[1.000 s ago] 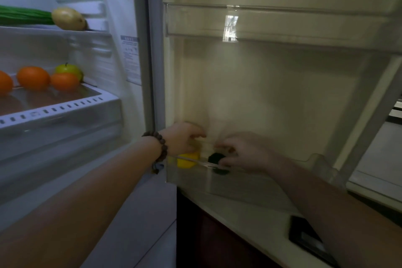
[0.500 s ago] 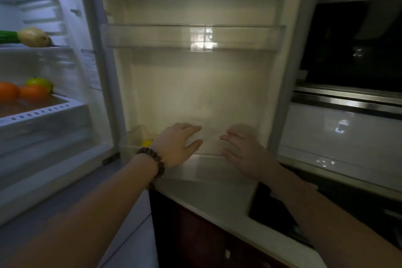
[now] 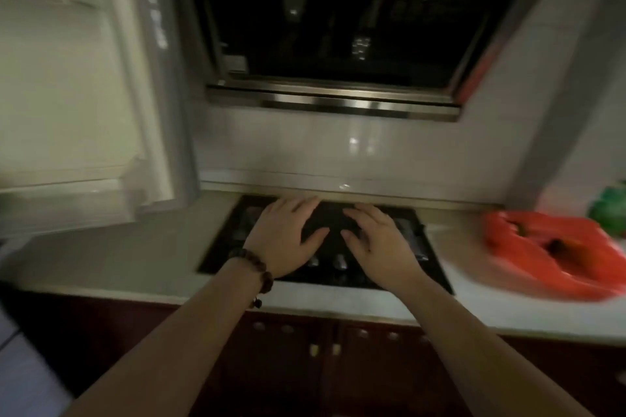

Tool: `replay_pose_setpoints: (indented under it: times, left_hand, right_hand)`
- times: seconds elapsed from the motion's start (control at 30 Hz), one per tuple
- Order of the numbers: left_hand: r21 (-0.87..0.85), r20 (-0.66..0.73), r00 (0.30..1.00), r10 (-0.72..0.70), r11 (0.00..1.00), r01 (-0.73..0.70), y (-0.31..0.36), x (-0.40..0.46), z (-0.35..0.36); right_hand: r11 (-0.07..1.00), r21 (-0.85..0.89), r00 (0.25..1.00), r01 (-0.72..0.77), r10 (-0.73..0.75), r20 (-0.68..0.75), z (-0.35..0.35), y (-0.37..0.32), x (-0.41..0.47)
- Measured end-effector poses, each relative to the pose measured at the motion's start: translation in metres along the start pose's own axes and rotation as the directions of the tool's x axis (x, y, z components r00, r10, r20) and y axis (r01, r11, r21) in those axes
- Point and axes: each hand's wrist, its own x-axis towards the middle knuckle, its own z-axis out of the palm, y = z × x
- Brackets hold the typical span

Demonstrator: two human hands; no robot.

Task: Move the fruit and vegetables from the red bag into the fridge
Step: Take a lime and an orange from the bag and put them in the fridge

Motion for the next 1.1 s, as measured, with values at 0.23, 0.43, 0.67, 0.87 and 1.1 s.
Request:
replay_pose_setpoints:
  times: [0.23,0.43,0.67,0.87,1.1]
  left_hand:
    - [-0.110,0.108,0.985,0.138,0.986,-0.126,0.149,0.041,0.098]
    - [-0.187,0.158,0.946,0.284,0.949,-0.254,0.236,0.072,0.153]
    - [-0.280,0.147,0.908,0.393,0.897,-0.343,0.302,0.114,0.216]
    - [-0.318,0.169,0.898,0.405,0.885,-0.339,0.340,0.176,0.284]
    - [-0.366,0.175,0.918,0.356,0.889,-0.275,0.366,0.273,0.356]
  right_hand:
    - [0.949,-0.082,0.947,-0.303,0.290,-0.135,-0.087,0.121,-0.099]
    - [0.864,-0.124,0.861,-0.488,0.453,-0.231,-0.133,0.187,-0.155]
    - [0.762,-0.179,0.778,-0.622,0.577,-0.248,-0.159,0.254,-0.184]
    - [0.723,-0.201,0.749,-0.660,0.616,-0.244,-0.179,0.339,-0.168]
    - [0.720,-0.247,0.761,-0.649,0.608,-0.228,-0.205,0.455,-0.101]
